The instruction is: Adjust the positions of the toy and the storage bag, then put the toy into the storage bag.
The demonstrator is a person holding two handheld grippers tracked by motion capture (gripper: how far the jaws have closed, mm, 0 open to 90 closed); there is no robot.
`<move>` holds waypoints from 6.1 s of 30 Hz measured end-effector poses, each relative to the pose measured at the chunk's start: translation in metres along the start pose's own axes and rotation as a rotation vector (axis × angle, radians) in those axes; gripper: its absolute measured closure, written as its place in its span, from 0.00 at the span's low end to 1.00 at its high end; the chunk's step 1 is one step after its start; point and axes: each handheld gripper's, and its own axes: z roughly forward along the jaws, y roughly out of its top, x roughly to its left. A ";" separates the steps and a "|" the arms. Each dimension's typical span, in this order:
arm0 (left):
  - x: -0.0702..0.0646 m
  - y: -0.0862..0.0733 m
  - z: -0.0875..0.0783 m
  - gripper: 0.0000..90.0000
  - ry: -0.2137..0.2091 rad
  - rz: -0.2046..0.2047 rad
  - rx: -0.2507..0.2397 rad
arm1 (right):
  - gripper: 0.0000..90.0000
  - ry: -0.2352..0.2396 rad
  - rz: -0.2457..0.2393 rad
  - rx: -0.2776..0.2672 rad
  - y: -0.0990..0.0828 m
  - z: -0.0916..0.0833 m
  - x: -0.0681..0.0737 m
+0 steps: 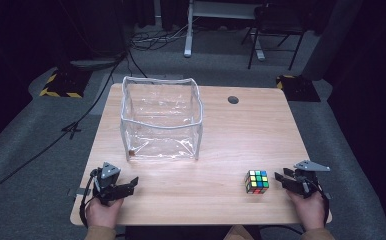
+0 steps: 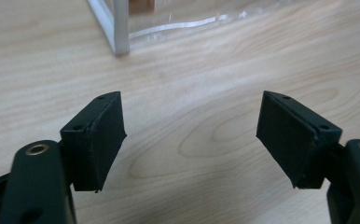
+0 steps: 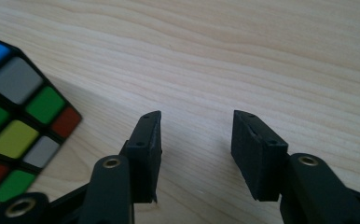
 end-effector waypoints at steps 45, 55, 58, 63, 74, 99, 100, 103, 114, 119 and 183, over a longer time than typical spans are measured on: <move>0.040 0.064 0.015 0.89 -0.037 -0.020 -0.051 | 0.81 0.317 -0.239 -0.055 0.166 0.078 0.187; 0.028 0.062 0.009 0.96 -0.012 0.040 -0.021 | 0.96 0.344 -0.243 -0.035 0.168 0.081 0.191; 0.015 0.056 0.003 0.96 -0.026 0.083 -0.008 | 0.96 0.344 -0.240 -0.032 0.158 0.069 0.190; -0.007 0.043 -0.006 0.96 -0.075 0.121 -0.010 | 0.96 0.356 -0.251 -0.029 0.133 0.042 0.182; -0.059 0.021 -0.021 0.96 -0.161 0.201 -0.002 | 0.96 0.403 -0.214 -0.046 0.075 -0.017 0.158; -0.133 -0.009 -0.042 0.95 -0.298 0.323 0.021 | 0.95 0.375 -0.165 -0.027 0.013 -0.088 0.137; -0.136 -0.011 -0.043 0.95 -0.318 0.316 0.031 | 0.95 0.373 -0.153 -0.034 0.008 -0.091 0.135; -0.138 -0.011 -0.043 0.94 -0.325 0.332 0.039 | 0.95 0.376 -0.156 -0.035 0.004 -0.095 0.133; -0.132 -0.018 -0.050 0.53 -0.392 0.344 0.078 | 0.65 0.383 -0.207 -0.044 -0.002 -0.101 0.136; -0.118 -0.021 -0.062 0.47 -0.402 0.327 0.047 | 0.57 0.380 -0.204 -0.062 -0.009 -0.109 0.126; -0.016 -0.002 0.033 0.35 -0.034 0.145 0.067 | 0.24 0.039 0.009 0.048 0.026 -0.023 0.055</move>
